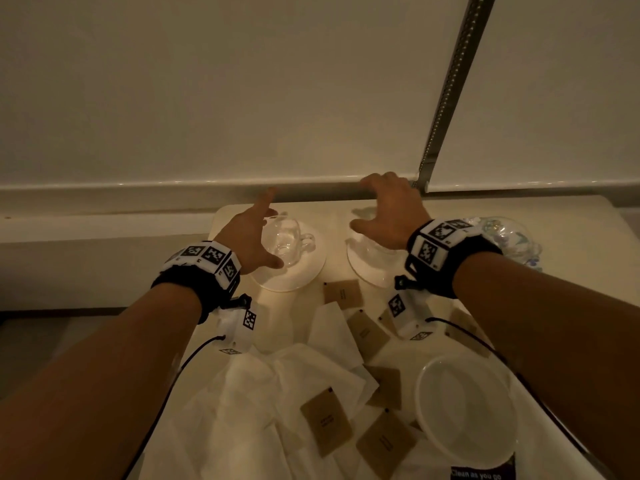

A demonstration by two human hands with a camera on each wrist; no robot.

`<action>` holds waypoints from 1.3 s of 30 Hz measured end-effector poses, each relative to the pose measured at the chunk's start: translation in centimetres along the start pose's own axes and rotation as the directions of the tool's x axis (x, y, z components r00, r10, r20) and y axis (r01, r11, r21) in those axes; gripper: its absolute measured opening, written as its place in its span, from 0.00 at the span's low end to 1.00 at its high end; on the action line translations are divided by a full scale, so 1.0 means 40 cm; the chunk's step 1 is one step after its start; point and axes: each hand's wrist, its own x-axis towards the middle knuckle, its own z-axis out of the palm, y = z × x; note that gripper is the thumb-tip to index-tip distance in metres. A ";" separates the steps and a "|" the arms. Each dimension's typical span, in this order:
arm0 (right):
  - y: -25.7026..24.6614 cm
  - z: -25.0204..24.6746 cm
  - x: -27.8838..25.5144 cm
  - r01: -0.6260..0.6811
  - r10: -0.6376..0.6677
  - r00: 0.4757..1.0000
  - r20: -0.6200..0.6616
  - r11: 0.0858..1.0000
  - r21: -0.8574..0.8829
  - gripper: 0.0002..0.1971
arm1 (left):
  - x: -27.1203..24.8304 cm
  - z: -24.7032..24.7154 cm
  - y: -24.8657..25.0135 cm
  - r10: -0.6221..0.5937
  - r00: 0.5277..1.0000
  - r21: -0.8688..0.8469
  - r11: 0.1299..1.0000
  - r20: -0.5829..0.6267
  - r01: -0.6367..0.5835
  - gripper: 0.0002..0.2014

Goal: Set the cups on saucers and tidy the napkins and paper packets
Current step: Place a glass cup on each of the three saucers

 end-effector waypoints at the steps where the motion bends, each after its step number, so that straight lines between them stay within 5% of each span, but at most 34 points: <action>1: 0.018 -0.007 -0.006 -0.018 0.018 1.000 0.025 1.000 -0.015 0.38 | 0.000 0.000 0.002 -0.001 1.000 0.005 1.000 -0.001 0.001 0.65; 6: 0.070 -0.015 -0.038 -0.091 0.105 0.973 0.208 0.993 -0.078 0.53 | 0.000 -0.010 0.007 -0.001 1.000 0.047 0.999 0.004 0.001 0.66; 10: 0.088 -0.011 -0.048 -0.112 0.124 0.953 0.277 0.992 -0.056 0.54 | -0.006 -0.014 0.013 -0.012 1.000 0.055 0.998 0.012 0.012 0.68; 14: 0.093 -0.008 -0.048 -0.095 0.093 0.960 0.265 0.995 -0.007 0.52 | -0.019 -0.015 0.048 0.023 0.999 0.141 0.990 -0.034 -0.018 0.72; 18: 0.110 -0.018 -0.053 -0.074 0.048 0.976 0.213 0.990 0.119 0.52 | -0.018 0.003 0.121 0.212 0.962 0.164 0.969 -0.170 -0.184 0.66; 21: 0.121 -0.042 -0.051 -0.062 0.025 0.975 0.220 0.985 0.163 0.53 | -0.007 0.039 0.197 0.297 0.946 0.082 0.954 -0.127 -0.288 0.62; 29: 0.126 -0.100 -0.049 -0.015 -0.034 0.959 0.283 0.985 0.171 0.53 | 0.034 0.147 0.329 0.271 0.962 -0.084 0.960 0.022 -0.268 0.60; 39: 0.123 -0.094 -0.036 0.049 -0.088 0.950 0.299 0.989 0.137 0.55 | 0.064 0.175 0.330 0.252 0.968 -0.129 0.960 0.001 -0.250 0.62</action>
